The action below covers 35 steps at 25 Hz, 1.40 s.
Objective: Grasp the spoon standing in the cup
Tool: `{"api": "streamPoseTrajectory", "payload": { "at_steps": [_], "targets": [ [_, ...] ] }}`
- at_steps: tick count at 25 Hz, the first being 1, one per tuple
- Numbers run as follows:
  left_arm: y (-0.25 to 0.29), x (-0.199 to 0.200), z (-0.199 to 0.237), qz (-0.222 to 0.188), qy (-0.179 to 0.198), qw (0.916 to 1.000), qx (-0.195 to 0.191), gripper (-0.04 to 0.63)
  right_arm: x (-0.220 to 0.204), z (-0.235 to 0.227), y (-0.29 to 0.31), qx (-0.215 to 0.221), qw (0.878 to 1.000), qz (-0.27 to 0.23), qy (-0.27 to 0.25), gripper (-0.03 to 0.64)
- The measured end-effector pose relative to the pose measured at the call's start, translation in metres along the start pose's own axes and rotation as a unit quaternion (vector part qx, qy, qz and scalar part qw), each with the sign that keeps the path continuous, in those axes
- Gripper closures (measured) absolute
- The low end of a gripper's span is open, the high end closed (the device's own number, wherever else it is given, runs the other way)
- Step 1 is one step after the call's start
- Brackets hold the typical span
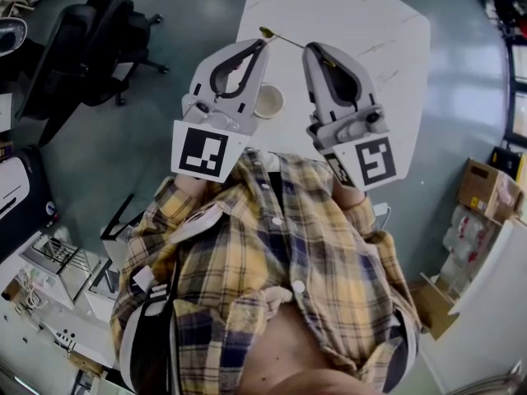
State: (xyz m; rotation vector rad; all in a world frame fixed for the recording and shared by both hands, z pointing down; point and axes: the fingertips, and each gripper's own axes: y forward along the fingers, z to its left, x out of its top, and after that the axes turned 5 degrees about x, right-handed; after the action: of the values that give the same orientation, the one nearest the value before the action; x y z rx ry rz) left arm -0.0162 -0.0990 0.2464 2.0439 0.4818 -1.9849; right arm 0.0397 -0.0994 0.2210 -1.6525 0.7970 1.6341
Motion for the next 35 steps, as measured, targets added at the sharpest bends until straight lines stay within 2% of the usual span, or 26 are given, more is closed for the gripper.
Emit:
{"api": "streamPoseTrajectory", "payload": {
  "at_steps": [12,24,31,35],
  "targets": [
    [0.009,0.000,-0.001,-0.007,0.023,0.9996,-0.015,0.580,-0.009,-0.004,0.000,-0.006,1.000,0.014,0.007,0.584],
    [0.013,-0.004,-0.001,-0.011,0.009,0.9995,-0.027,0.580,-0.016,-0.007,0.002,-0.010,1.000,0.022,0.009,0.584],
    [0.017,-0.005,-0.011,-0.008,0.025,0.9983,-0.052,0.580,-0.019,-0.007,0.001,-0.003,1.000,0.025,0.016,0.584],
    [0.019,-0.002,-0.014,-0.014,0.021,0.9980,-0.058,0.580,-0.019,-0.009,-0.001,-0.002,1.000,0.023,0.019,0.584]
  ]
}}
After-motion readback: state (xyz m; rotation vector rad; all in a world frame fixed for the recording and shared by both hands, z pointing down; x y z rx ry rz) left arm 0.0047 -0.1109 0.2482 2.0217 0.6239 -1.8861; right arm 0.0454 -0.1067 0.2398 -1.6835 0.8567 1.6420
